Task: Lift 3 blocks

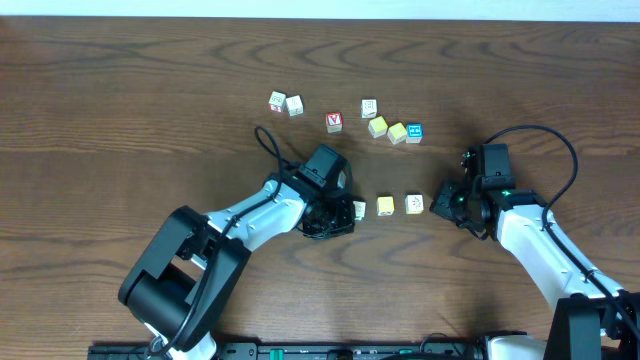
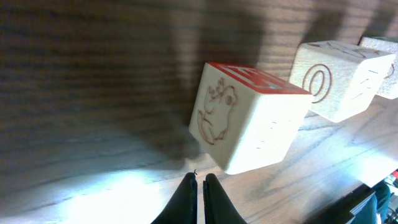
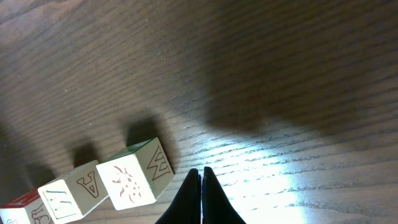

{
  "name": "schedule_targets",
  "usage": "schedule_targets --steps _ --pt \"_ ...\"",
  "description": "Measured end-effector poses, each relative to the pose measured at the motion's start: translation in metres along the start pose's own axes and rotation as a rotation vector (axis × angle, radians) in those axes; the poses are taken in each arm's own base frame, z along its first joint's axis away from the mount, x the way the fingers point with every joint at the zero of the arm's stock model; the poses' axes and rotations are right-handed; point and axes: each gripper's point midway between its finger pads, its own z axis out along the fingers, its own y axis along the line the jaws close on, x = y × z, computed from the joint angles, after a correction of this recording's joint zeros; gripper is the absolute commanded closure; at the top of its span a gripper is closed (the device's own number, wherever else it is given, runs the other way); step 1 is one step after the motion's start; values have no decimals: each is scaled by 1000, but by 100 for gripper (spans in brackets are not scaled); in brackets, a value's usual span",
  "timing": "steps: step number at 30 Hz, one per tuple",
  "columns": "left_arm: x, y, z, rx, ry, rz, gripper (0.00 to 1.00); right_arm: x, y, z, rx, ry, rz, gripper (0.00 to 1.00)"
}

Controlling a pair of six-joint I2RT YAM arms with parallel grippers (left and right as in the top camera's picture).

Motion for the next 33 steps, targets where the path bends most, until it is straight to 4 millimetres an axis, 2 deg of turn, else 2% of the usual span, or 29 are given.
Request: schedule_targets --steps 9,18,33 --pt "-11 -7 1 12 -56 5 93 0 0 0 0 0 0 98" --pt "4 -18 11 -7 -58 69 93 0 0 0 0 0 0 97" --pt "-12 -18 10 -26 -135 80 93 0 0 0 0 0 0 97"
